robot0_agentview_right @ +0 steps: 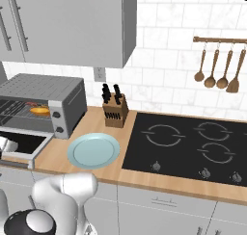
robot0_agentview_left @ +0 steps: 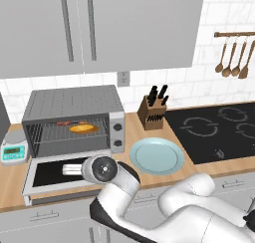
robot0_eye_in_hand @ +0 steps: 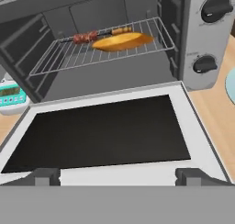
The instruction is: Pick up the kebab skewer and baguette bread, and place them inside the toaster oven. Close the toaster oven door and start by setting the timer.
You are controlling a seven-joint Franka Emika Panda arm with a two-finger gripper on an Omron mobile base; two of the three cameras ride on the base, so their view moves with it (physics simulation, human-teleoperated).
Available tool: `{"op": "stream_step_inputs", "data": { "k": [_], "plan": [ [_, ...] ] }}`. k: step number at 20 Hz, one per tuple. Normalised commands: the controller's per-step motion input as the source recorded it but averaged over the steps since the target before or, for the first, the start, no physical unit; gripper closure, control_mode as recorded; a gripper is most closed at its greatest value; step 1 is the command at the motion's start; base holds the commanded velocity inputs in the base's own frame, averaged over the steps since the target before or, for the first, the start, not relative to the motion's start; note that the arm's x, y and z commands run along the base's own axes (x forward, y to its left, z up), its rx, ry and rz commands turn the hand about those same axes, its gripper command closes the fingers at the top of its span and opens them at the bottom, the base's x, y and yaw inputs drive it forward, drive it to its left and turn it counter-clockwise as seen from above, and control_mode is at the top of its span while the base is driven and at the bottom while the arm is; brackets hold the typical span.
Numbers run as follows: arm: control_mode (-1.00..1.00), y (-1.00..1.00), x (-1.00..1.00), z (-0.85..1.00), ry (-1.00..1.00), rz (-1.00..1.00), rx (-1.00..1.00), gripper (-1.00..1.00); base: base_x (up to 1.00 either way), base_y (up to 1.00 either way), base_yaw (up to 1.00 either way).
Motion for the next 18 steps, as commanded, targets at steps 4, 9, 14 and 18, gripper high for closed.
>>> {"op": "stream_step_inputs", "data": {
  "k": [4, 9, 14, 18],
  "plan": [
    [-1.0, 0.07, -0.85, 0.0, 0.12, -0.04, 0.0, -1.0, 0.0, 0.0, 0.0],
    [-1.0, 0.14, -0.77, 0.0, 0.06, -0.03, 0.0, -1.0, 0.0, 0.0, 0.0],
    [-1.0, 0.11, -0.36, -0.06, 0.01, 0.0, -0.02, -1.0, 0.0, 0.0, 0.0],
    [-1.0, 0.17, -0.06, -0.26, 0.0, 0.0, -0.04, -1.0, 0.0, 0.0, 0.0]
  ]
}}
